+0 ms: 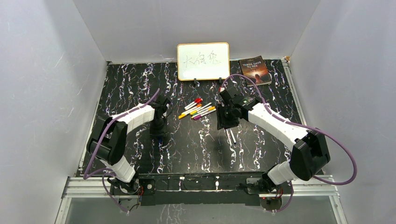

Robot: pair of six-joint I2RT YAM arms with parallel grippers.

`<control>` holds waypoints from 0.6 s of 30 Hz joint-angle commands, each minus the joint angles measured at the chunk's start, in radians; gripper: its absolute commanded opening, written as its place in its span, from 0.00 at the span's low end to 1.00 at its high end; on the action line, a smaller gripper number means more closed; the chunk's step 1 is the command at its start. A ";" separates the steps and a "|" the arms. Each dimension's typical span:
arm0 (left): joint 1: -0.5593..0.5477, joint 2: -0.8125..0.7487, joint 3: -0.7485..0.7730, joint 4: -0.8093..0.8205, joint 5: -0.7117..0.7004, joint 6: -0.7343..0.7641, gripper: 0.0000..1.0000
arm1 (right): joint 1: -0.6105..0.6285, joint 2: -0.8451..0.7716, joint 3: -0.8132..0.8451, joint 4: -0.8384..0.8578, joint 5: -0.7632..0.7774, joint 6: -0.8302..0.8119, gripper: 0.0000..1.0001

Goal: Open the pen caps
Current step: Place the pen cap at the center of the board.

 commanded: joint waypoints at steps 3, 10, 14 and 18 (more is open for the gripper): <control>0.007 -0.063 0.050 -0.064 -0.021 -0.001 0.32 | 0.008 -0.048 -0.004 0.037 -0.006 0.001 0.36; 0.007 -0.133 0.136 -0.160 -0.035 -0.007 0.55 | 0.010 -0.051 -0.001 0.039 -0.010 0.005 0.53; 0.007 -0.195 0.170 -0.203 -0.029 -0.019 0.62 | 0.011 -0.059 -0.016 0.059 -0.014 0.019 0.67; 0.007 -0.254 0.197 -0.232 0.015 -0.034 0.70 | 0.011 -0.034 -0.003 0.077 -0.019 0.040 0.70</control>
